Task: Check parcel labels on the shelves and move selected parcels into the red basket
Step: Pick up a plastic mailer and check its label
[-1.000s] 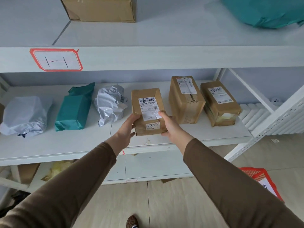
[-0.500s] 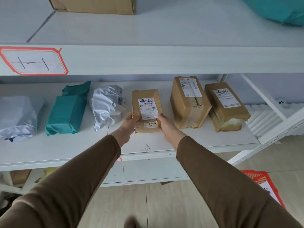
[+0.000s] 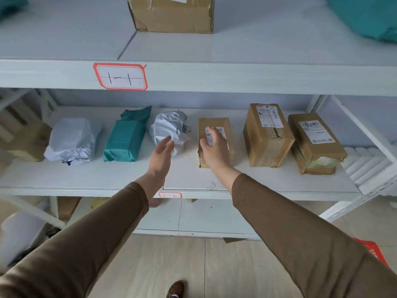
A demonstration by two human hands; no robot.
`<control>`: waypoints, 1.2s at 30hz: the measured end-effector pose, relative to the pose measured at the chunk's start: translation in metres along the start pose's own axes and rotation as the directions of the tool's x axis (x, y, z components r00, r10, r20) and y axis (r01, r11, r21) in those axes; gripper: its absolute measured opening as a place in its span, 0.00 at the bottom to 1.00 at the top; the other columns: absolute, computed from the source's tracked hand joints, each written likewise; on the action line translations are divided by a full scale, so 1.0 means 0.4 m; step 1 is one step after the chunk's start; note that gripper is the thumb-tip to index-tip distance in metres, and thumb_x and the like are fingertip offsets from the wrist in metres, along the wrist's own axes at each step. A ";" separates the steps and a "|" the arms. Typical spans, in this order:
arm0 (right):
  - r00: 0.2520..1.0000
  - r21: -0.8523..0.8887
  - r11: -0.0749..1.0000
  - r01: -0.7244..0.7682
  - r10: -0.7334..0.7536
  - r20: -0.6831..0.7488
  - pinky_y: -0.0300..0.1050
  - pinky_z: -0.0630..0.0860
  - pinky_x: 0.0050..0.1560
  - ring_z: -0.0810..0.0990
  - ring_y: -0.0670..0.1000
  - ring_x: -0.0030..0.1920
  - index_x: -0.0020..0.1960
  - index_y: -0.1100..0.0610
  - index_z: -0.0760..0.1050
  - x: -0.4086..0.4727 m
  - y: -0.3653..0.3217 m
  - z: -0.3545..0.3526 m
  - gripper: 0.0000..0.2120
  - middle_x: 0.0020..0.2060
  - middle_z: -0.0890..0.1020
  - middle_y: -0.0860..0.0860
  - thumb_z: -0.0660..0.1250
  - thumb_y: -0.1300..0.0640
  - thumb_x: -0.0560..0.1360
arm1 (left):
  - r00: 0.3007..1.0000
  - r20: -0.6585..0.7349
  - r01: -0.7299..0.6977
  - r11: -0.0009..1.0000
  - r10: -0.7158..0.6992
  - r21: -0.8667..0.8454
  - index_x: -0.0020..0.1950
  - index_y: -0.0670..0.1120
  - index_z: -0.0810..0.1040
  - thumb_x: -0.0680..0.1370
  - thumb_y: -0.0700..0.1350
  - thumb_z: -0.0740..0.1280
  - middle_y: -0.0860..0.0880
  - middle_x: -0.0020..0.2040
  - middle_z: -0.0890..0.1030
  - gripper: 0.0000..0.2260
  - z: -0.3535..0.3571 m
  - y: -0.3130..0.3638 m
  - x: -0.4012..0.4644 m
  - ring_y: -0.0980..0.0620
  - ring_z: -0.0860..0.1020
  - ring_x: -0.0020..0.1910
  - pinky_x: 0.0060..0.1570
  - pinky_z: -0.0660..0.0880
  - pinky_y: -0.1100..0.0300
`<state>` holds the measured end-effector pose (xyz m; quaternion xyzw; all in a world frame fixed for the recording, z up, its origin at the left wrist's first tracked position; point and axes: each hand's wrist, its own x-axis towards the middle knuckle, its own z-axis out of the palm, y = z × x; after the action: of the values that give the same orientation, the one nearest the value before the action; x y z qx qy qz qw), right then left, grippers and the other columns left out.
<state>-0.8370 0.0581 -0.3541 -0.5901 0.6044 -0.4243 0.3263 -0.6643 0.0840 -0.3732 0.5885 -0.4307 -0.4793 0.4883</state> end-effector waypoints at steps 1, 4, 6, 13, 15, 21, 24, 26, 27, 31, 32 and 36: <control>0.999 0.030 1.000 0.004 -0.005 0.032 0.41 0.61 0.72 0.66 0.52 0.77 0.78 0.56 0.67 -0.003 -0.021 0.021 0.25 0.77 0.70 0.52 0.64 0.57 0.82 | 0.999 -0.046 -0.014 1.000 0.014 -0.002 0.78 0.51 0.69 0.86 0.54 0.61 0.48 0.78 0.70 0.21 -0.027 0.005 0.008 0.48 0.70 0.75 0.73 0.65 0.54; 0.990 0.173 0.981 -0.086 0.064 0.129 0.39 0.63 0.65 0.68 0.52 0.76 0.79 0.54 0.65 0.007 -0.068 0.090 0.26 0.77 0.69 0.51 0.64 0.54 0.83 | 0.992 -0.128 0.007 0.999 -0.013 -0.044 0.79 0.49 0.69 0.85 0.50 0.63 0.48 0.77 0.71 0.21 -0.102 0.025 0.054 0.47 0.70 0.75 0.73 0.65 0.53; 0.973 0.254 0.949 -0.186 0.141 0.182 0.42 0.66 0.64 0.70 0.53 0.74 0.80 0.52 0.63 0.034 -0.087 0.140 0.27 0.76 0.70 0.52 0.65 0.53 0.83 | 0.989 -0.128 0.063 0.995 -0.073 -0.083 0.81 0.49 0.65 0.86 0.50 0.63 0.48 0.79 0.68 0.23 -0.141 0.032 0.097 0.46 0.67 0.77 0.72 0.63 0.55; 0.947 0.132 0.939 -0.317 0.305 0.103 0.46 0.73 0.54 0.79 0.58 0.59 0.67 0.56 0.73 0.188 -0.093 0.291 0.17 0.54 0.78 0.52 0.67 0.52 0.79 | 0.954 0.013 0.298 0.947 -0.299 -0.122 0.80 0.51 0.66 0.83 0.53 0.66 0.50 0.79 0.67 0.25 -0.200 -0.003 0.270 0.47 0.66 0.77 0.75 0.60 0.52; 0.937 0.098 0.932 -0.348 0.342 0.075 0.44 0.72 0.54 0.78 0.56 0.58 0.70 0.55 0.71 0.220 -0.083 0.318 0.20 0.57 0.77 0.52 0.67 0.52 0.80 | 0.936 0.065 0.352 0.931 -0.347 -0.094 0.81 0.51 0.64 0.82 0.54 0.67 0.50 0.80 0.66 0.28 -0.203 -0.012 0.306 0.47 0.65 0.78 0.75 0.61 0.52; 0.859 0.278 0.813 -0.512 0.496 0.130 0.52 0.81 0.54 0.79 0.57 0.64 0.77 0.49 0.63 0.242 -0.027 0.414 0.34 0.69 0.76 0.51 0.73 0.49 0.75 | 0.885 0.232 0.423 0.906 -0.405 -0.034 0.73 0.47 0.73 0.82 0.56 0.67 0.44 0.65 0.80 0.22 -0.212 -0.055 0.375 0.45 0.81 0.54 0.49 0.80 0.53; 0.850 0.357 0.778 -0.518 0.513 0.114 0.40 0.75 0.34 0.81 0.53 0.56 0.76 0.49 0.64 0.220 -0.024 0.423 0.34 0.67 0.78 0.51 0.74 0.48 0.75 | 0.901 0.257 0.370 0.928 -0.349 -0.037 0.72 0.52 0.68 0.83 0.57 0.65 0.45 0.69 0.77 0.20 -0.227 -0.080 0.381 0.43 0.78 0.65 0.70 0.73 0.45; 0.863 0.424 0.763 -0.487 0.494 0.103 0.36 0.73 0.28 0.82 0.49 0.47 0.72 0.52 0.69 0.196 -0.021 0.421 0.26 0.62 0.82 0.54 0.74 0.53 0.77 | 0.908 0.276 0.328 0.945 -0.316 -0.001 0.76 0.52 0.67 0.81 0.62 0.65 0.49 0.72 0.74 0.27 -0.247 -0.089 0.369 0.46 0.76 0.68 0.74 0.69 0.46; 0.874 0.454 0.761 -0.464 0.477 0.093 0.36 0.73 0.28 0.82 0.49 0.46 0.69 0.53 0.71 0.177 -0.022 0.418 0.23 0.60 0.83 0.54 0.74 0.55 0.77 | 0.913 0.279 0.310 0.951 -0.299 0.005 0.76 0.52 0.68 0.78 0.65 0.66 0.49 0.73 0.75 0.31 -0.258 -0.092 0.357 0.45 0.77 0.68 0.74 0.69 0.45; 0.896 0.566 0.718 -0.407 0.434 0.093 0.42 0.75 0.38 0.83 0.49 0.45 0.62 0.53 0.75 0.081 -0.038 0.388 0.12 0.50 0.84 0.51 0.71 0.58 0.80 | 0.956 0.233 0.198 0.978 -0.179 -0.064 0.69 0.56 0.74 0.83 0.60 0.63 0.51 0.62 0.80 0.16 -0.297 -0.062 0.238 0.46 0.79 0.64 0.68 0.76 0.46; 0.897 0.595 0.698 -0.400 0.432 0.095 0.43 0.75 0.40 0.82 0.51 0.47 0.61 0.52 0.76 0.054 -0.042 0.375 0.11 0.50 0.83 0.51 0.70 0.58 0.80 | 0.968 0.218 0.146 0.986 -0.125 -0.084 0.68 0.56 0.75 0.85 0.58 0.61 0.52 0.62 0.80 0.14 -0.303 -0.050 0.200 0.48 0.78 0.64 0.69 0.75 0.49; 0.883 0.806 0.477 -0.351 0.455 0.116 0.50 0.76 0.53 0.82 0.56 0.55 0.65 0.55 0.79 -0.056 -0.034 0.314 0.14 0.58 0.84 0.55 0.68 0.57 0.81 | 0.955 0.219 -0.191 0.980 0.198 -0.052 0.72 0.51 0.75 0.87 0.52 0.59 0.53 0.68 0.78 0.16 -0.340 -0.002 0.029 0.63 0.76 0.64 0.68 0.72 0.64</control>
<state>-0.7167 0.0651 -0.3979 -0.1915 0.4828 -0.5952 0.6132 -0.5283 0.0948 -0.3670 0.4784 -0.5313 -0.4982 0.4905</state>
